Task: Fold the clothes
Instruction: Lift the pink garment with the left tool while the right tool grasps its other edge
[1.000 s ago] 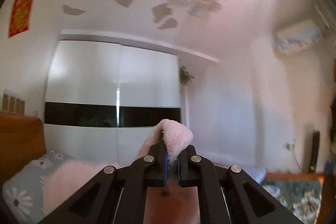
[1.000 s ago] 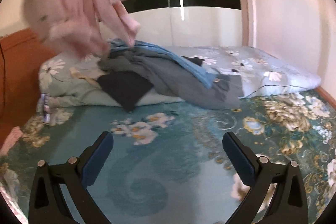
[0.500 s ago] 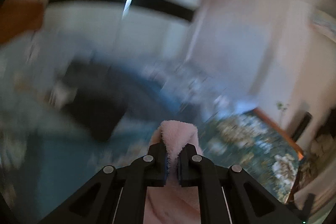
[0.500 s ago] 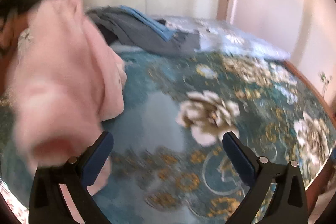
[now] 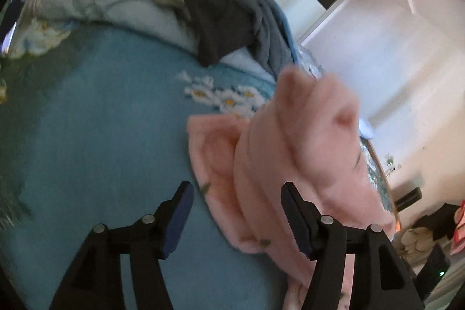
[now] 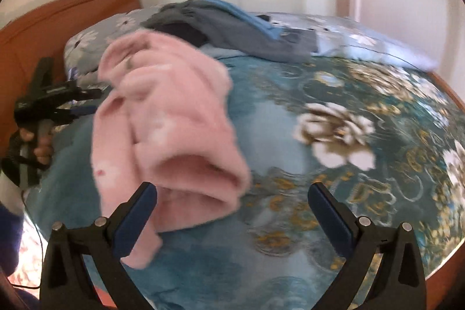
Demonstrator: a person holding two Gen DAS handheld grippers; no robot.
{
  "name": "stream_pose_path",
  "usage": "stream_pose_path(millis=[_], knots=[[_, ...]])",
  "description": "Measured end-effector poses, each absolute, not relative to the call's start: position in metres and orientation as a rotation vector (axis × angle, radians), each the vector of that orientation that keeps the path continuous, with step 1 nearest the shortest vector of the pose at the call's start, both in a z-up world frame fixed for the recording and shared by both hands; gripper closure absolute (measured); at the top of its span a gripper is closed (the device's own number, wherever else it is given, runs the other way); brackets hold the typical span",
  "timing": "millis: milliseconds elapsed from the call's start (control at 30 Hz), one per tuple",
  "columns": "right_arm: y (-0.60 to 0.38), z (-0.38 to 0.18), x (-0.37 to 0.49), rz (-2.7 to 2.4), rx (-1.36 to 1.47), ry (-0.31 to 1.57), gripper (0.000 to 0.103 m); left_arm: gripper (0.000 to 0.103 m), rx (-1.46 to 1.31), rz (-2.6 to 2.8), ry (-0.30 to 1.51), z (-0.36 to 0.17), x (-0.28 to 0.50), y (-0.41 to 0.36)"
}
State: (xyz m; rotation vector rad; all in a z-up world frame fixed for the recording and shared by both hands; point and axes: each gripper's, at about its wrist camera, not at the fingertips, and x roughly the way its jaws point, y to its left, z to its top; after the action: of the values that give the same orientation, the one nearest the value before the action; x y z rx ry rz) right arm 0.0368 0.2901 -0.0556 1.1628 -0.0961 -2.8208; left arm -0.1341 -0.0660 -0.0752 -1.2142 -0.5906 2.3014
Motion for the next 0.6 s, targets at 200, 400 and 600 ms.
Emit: stream_pose_path(millis=[200, 400, 600], knots=[[0.275, -0.062, -0.003, -2.825, 1.164, -0.144, 0.017, 0.036, -1.205, 2.233, -0.619, -0.082, -0.129, -0.039], [0.326, -0.038, -0.055, -2.910, 1.142, -0.237, 0.085, 0.036, -1.164, 2.203, -0.659, -0.074, -0.127, -0.035], [0.378, -0.012, -0.106, -3.005, 1.111, -0.321, 0.087, 0.036, -1.138, 2.231, -0.631, -0.065, -0.136, -0.032]])
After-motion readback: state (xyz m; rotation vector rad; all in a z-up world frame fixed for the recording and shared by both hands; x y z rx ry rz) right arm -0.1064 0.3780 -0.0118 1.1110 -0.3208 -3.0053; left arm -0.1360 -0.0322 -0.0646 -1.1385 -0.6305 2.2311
